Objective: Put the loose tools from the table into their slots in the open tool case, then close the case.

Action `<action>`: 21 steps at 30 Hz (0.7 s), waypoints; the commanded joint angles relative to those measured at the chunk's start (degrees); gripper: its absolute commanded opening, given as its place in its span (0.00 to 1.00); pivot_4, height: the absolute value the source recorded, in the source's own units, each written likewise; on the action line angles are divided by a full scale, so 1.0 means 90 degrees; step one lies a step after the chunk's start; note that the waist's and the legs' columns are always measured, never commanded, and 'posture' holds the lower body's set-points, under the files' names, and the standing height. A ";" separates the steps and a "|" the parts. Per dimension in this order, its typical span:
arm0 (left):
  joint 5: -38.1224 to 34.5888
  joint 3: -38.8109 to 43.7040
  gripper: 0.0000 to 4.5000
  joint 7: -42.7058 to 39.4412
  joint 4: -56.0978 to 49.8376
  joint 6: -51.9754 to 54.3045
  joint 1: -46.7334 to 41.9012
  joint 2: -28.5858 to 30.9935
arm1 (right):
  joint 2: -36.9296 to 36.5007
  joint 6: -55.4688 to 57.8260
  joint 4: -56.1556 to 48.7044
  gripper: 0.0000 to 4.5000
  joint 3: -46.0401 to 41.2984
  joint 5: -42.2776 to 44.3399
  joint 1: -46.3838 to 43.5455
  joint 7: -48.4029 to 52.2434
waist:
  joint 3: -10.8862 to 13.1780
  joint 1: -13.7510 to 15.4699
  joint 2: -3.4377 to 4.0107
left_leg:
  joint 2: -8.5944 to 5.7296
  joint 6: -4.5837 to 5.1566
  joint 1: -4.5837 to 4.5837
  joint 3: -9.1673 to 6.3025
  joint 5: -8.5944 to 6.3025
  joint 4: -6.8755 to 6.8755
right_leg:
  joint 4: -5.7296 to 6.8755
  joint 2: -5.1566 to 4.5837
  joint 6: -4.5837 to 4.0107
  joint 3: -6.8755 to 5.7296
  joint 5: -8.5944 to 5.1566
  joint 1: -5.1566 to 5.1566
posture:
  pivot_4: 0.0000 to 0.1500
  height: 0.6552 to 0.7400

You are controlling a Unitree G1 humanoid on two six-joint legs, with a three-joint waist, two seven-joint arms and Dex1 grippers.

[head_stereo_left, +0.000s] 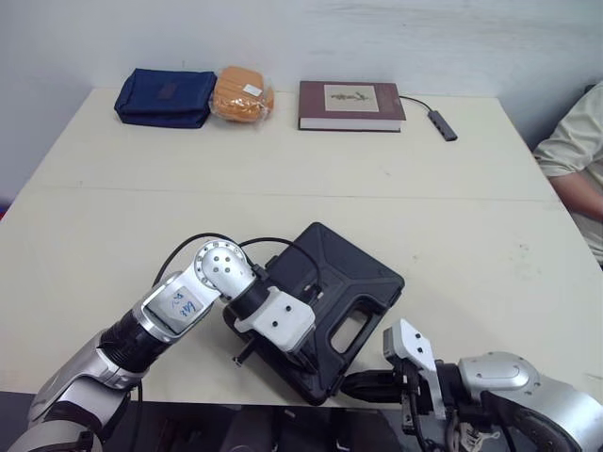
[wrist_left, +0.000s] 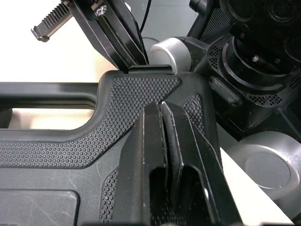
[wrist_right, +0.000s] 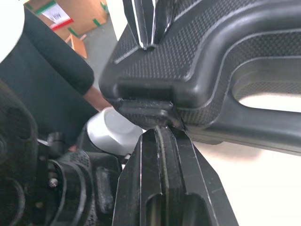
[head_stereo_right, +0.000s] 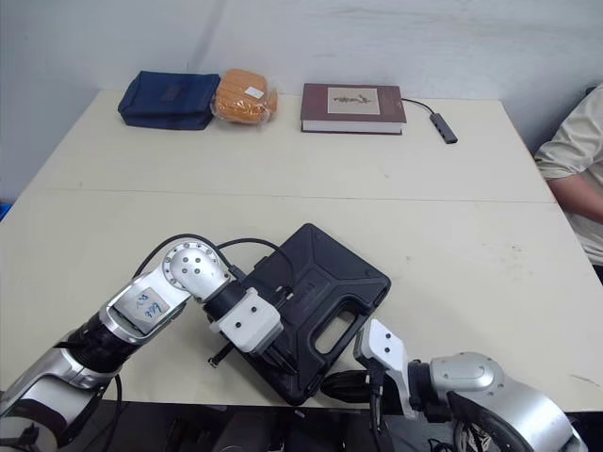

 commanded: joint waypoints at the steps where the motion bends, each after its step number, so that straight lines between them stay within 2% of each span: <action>1: 0.0673 -0.0501 0.02 0.0033 0.0215 0.0134 0.0251 0.0140 | 0.0205 0.0072 -0.0517 0.00 -0.0349 0.0762 -0.0310 -0.0126 | 0.0000 -0.0002 0.0000 | 0.0000 0.0000 0.0000 0.0000 0.0000 0.0000 | 0.0000 0.0000 0.0000 0.0000 0.0000 0.0000 | 1.00 1.00; 6: 0.0685 -0.0523 0.02 0.0057 0.0224 0.0135 0.0267 0.0129 | 0.0240 0.0459 -0.0678 0.00 -0.0477 0.1399 -0.0535 -0.0328 | 0.0000 -0.0031 0.0000 | 0.0001 -0.0002 0.0004 -0.0001 0.0001 -0.0011 | 0.0000 0.0000 -0.0002 0.0000 -0.0001 -0.0001 | 1.00 1.00; 21: 0.0662 -0.0485 0.02 0.0121 0.0183 0.0177 0.0344 0.0113 | 0.0136 0.0822 -0.0807 0.00 -0.0391 0.1501 -0.0759 -0.0591 | -0.0001 -0.0039 0.0002 | 0.0000 -0.0002 0.0012 -0.0001 0.0004 -0.0032 | -0.0002 0.0000 -0.0005 0.0000 -0.0002 -0.0001 | 1.00 1.00</action>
